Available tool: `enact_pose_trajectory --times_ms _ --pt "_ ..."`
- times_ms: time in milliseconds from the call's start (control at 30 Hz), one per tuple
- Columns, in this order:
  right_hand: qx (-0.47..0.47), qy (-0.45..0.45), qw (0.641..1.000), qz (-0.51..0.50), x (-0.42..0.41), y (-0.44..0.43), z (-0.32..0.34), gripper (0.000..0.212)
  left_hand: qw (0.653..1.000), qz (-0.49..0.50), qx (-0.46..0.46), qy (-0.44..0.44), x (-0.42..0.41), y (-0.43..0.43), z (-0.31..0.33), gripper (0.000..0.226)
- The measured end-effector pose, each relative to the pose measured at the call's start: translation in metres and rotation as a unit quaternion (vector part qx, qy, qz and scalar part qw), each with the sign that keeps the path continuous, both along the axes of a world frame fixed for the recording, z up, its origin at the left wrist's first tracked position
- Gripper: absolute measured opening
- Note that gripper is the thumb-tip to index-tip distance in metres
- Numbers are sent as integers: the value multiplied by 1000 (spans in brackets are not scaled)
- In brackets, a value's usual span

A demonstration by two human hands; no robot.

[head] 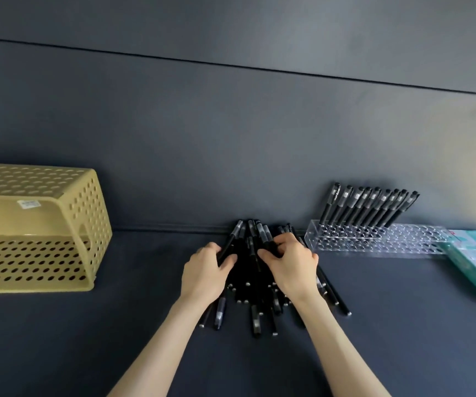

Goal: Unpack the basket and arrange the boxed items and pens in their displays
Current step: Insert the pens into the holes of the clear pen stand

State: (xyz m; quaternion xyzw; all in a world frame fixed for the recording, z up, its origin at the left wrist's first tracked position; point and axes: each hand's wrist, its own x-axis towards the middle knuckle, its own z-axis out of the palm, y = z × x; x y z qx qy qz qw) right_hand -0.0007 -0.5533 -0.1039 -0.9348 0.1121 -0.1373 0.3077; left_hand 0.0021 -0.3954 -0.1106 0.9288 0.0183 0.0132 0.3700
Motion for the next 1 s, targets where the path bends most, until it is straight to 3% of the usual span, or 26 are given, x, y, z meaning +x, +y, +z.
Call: enact_pose_trajectory --times_ms 133,233,333,467,633,833,1000 --pt "23 -32 999 -7 -1 5 -2 29 1000 4 9 -1 0 -1 -1 39" --pt "25 -40 999 -4 0 4 -1 27 999 -10 47 7 0 -5 -1 48" --pt "28 -28 999 8 -2 3 2 27 998 -19 23 52 5 -2 1 44" --pt "38 -20 999 5 -3 4 4 32 995 -37 -36 89 12 5 4 31" --pt "66 -72 995 -6 -4 1 7 17 990 -29 -105 85 8 10 1 28" --pt "230 -122 963 66 -13 -22 23 12 949 -17 -313 38 -19 0 17 19" --pt "354 -136 917 127 -30 -57 33 6 914 -63 -400 9 -47 -49 34 21"
